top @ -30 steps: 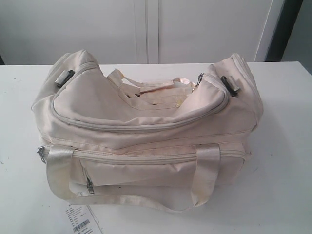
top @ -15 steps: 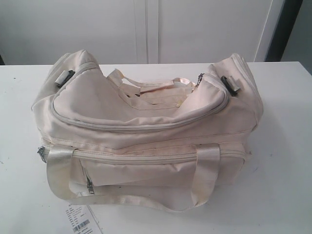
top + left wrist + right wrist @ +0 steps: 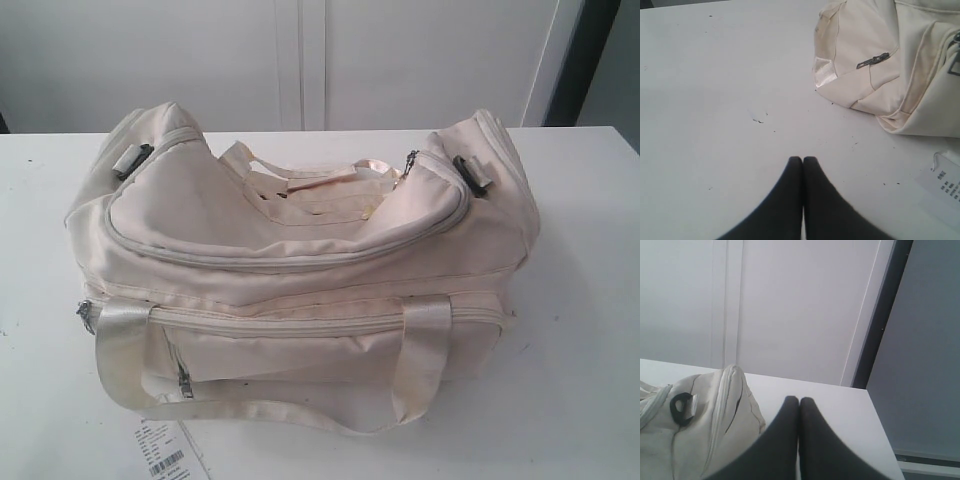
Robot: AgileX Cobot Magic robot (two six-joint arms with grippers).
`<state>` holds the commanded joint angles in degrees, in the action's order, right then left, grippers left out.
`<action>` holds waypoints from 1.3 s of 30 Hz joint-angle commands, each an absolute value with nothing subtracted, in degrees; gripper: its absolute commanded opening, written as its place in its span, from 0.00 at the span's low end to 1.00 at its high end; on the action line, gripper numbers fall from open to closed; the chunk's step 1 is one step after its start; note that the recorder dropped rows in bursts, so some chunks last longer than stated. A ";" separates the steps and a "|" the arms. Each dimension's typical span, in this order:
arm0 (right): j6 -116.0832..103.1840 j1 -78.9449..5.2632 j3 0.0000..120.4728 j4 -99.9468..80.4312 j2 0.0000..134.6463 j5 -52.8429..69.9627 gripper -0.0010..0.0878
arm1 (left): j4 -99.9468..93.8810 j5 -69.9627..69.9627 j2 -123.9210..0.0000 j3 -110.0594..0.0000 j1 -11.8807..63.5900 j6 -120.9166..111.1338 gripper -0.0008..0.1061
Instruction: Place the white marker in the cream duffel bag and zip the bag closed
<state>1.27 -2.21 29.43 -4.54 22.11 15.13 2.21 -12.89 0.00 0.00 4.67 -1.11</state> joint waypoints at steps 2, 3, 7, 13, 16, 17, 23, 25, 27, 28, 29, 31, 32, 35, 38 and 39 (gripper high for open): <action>1.27 -2.21 29.43 -4.54 22.11 15.13 0.01 | 2.21 -12.89 0.00 0.00 4.67 -1.11 0.01; 1.27 -2.21 29.43 -4.54 22.11 15.13 0.01 | 2.21 -12.89 0.00 0.00 4.67 -1.11 0.01; 1.27 -2.21 29.43 -4.54 22.11 15.13 0.01 | 2.21 -12.89 0.00 0.00 4.67 -1.11 0.01; 1.27 -2.21 29.43 -4.54 22.11 15.13 0.01 | 2.21 -12.89 0.00 0.00 4.67 -1.11 0.01; 1.27 -2.21 29.43 -4.54 22.11 15.13 0.01 | 2.21 -12.89 0.00 0.00 4.67 -1.11 0.01; 1.27 -2.21 29.43 -4.23 22.11 15.25 0.01 | 2.21 -12.89 0.00 0.00 4.67 -1.11 0.01; 1.27 -2.21 23.11 0.42 18.13 15.11 0.01 | 2.21 -12.89 0.00 0.00 4.67 -1.11 0.01; 1.27 -2.21 20.06 0.42 15.14 15.31 0.01 | 2.21 -12.89 0.00 0.00 4.67 -1.11 0.01; 1.27 -2.21 16.72 0.42 11.51 15.31 0.01 | 2.21 -12.89 0.00 0.00 4.67 -1.11 0.01; 1.27 -2.21 15.11 0.54 10.09 15.31 0.01 | 2.21 -12.89 0.00 0.00 4.67 -1.11 0.01; 1.27 -2.21 13.33 0.63 8.23 15.31 0.01 | 2.21 -12.89 0.00 0.00 4.67 -1.11 0.01; 1.27 -2.21 11.58 0.63 6.23 15.31 0.01 | 2.21 -12.89 0.00 0.00 4.67 -1.11 0.01; 1.27 -2.21 10.75 0.63 5.31 15.31 0.01 | 2.21 -12.89 0.00 0.00 4.67 -1.11 0.01; 1.27 -2.21 8.67 0.63 3.38 15.20 0.01 | 2.21 -12.89 0.00 0.00 4.67 -1.11 0.01; 1.27 -2.21 6.74 0.63 1.93 15.31 0.01 | 2.21 -12.89 0.00 0.00 4.67 -1.11 0.01; 1.27 -2.21 6.28 0.63 1.51 15.31 0.01 | 2.21 -12.89 0.00 0.00 4.67 -1.11 0.01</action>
